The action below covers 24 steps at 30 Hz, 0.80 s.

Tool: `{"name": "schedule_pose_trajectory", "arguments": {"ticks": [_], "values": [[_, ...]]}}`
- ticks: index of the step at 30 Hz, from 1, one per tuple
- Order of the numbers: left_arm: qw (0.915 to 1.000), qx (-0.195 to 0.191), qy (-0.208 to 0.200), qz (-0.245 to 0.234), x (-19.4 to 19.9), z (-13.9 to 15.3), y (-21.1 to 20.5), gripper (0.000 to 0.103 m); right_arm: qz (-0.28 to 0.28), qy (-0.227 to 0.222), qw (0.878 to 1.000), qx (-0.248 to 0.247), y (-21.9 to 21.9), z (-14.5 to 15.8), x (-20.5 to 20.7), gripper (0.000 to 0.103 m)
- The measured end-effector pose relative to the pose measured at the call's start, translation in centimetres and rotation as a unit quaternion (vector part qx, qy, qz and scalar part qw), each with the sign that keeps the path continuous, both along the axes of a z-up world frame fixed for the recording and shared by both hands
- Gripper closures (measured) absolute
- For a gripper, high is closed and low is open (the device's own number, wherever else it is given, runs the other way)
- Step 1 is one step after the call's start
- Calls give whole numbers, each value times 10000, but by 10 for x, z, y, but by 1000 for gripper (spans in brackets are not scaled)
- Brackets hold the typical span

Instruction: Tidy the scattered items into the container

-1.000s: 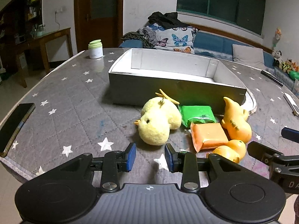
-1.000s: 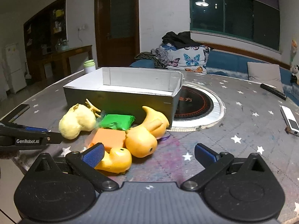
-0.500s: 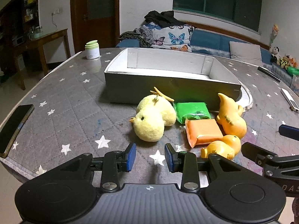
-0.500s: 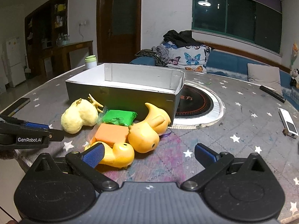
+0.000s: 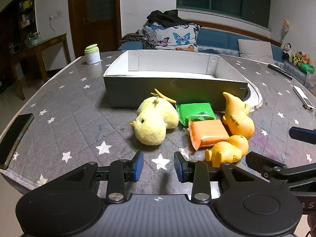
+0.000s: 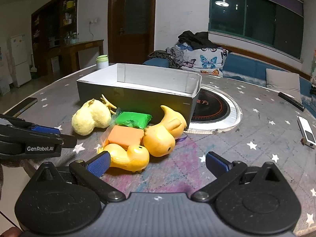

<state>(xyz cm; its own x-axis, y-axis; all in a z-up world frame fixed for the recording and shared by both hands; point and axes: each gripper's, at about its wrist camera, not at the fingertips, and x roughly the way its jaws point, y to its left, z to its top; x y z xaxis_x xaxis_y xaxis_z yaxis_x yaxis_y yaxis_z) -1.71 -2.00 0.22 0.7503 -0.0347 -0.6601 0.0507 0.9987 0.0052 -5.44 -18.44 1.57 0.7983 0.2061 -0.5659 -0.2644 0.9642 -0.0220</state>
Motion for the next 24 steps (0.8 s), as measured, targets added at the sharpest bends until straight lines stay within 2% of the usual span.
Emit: {"name": "schedule_pose_trajectory", "arguments": {"ticks": [24], "values": [[9998, 107, 46, -135, -3, -3, -8, 67, 160, 108, 9998, -85, 7, -3, -4, 0]]}}
